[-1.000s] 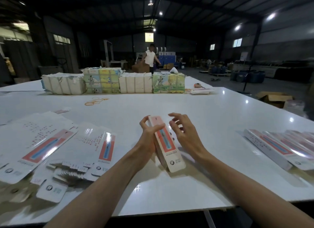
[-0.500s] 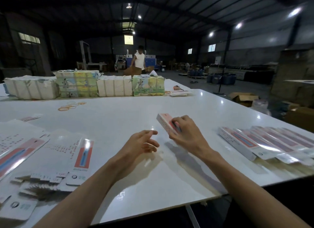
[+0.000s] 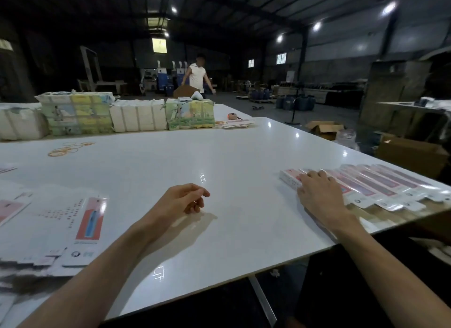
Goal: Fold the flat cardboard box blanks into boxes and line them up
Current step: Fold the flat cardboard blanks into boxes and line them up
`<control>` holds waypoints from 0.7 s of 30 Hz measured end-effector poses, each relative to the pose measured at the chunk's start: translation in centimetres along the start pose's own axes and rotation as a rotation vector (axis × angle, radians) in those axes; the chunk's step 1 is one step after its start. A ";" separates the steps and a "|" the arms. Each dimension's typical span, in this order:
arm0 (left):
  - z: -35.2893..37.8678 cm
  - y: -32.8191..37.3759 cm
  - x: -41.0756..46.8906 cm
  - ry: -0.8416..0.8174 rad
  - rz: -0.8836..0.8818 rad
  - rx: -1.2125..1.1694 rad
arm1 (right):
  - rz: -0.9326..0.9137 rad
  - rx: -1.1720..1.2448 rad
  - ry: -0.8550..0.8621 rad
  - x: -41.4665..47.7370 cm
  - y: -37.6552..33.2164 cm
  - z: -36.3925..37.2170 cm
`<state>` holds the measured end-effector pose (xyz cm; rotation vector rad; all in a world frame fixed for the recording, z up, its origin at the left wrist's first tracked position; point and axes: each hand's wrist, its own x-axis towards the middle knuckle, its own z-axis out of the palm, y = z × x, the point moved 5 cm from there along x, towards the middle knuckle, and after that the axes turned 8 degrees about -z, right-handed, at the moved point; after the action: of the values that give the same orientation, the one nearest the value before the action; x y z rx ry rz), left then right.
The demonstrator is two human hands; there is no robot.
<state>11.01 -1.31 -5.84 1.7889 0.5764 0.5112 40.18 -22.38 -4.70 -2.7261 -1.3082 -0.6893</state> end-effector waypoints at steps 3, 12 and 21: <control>-0.1 -0.1 0.2 -0.001 0.000 0.011 | 0.021 -0.043 0.005 0.3 -0.5 -0.9; -0.4 -0.4 0.3 0.014 -0.006 0.011 | -0.398 0.324 0.212 5.2 -17.8 -6.7; -1.2 -0.1 0.1 0.146 -0.101 -0.117 | -0.322 0.730 0.129 6.1 -23.5 -1.8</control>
<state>10.38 -0.35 -5.58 1.6123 0.7196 0.5974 25.24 -3.20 -4.20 -1.8927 -1.5831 -0.2960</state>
